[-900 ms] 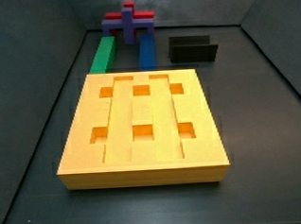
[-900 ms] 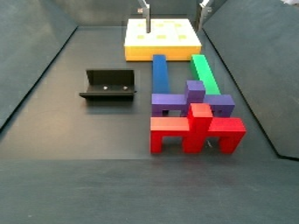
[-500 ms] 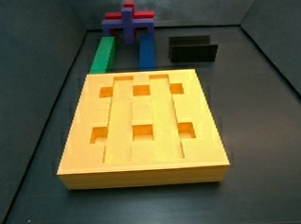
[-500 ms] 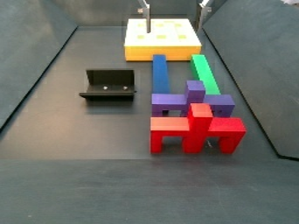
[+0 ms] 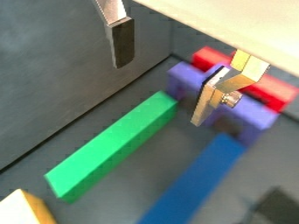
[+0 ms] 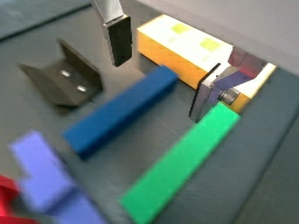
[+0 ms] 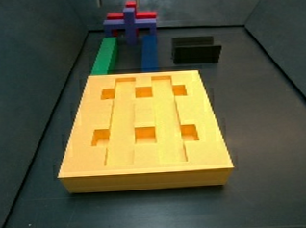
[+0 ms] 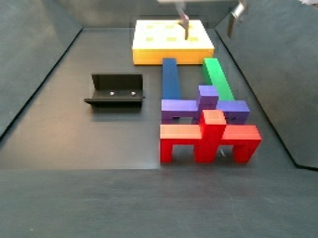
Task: Pick up the green object. Move up. Move to above the board. Insert the green object.
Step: Pick up the green object.
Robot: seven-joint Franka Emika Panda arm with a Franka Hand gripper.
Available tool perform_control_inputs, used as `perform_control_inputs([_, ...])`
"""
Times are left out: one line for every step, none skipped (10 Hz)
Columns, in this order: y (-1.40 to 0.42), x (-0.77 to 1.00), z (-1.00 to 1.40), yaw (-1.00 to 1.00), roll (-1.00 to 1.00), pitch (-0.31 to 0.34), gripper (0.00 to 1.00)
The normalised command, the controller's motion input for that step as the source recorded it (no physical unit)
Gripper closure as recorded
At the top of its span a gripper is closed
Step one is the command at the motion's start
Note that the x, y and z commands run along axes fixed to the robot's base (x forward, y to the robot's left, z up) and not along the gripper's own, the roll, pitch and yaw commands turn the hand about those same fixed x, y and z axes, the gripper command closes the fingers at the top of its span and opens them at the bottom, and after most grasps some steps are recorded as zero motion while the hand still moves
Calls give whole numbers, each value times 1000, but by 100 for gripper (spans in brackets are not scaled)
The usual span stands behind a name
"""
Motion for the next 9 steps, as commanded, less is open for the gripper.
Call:
perform_control_inputs([-157,-840,-737,17,0,-130,0])
perform_control_inputs([-29,-694,-740,49,-1,-89,0])
perform_control_inputs([-11,-469,-863,0,-63,0,0])
perform_control_inputs([-126,-306,-811,0,-49,0,0])
perform_control_inputs([-29,0,-609,-77,-61,36,0])
perform_control_inputs([-69,0,-674,-103,0,0,0])
perform_control_inputs([-189,86,-577,-106,14,0,0])
perform_control_inputs([-120,191,-491,-137,0,26,0])
perform_control_inputs([-169,106,-371,-94,0,14,0])
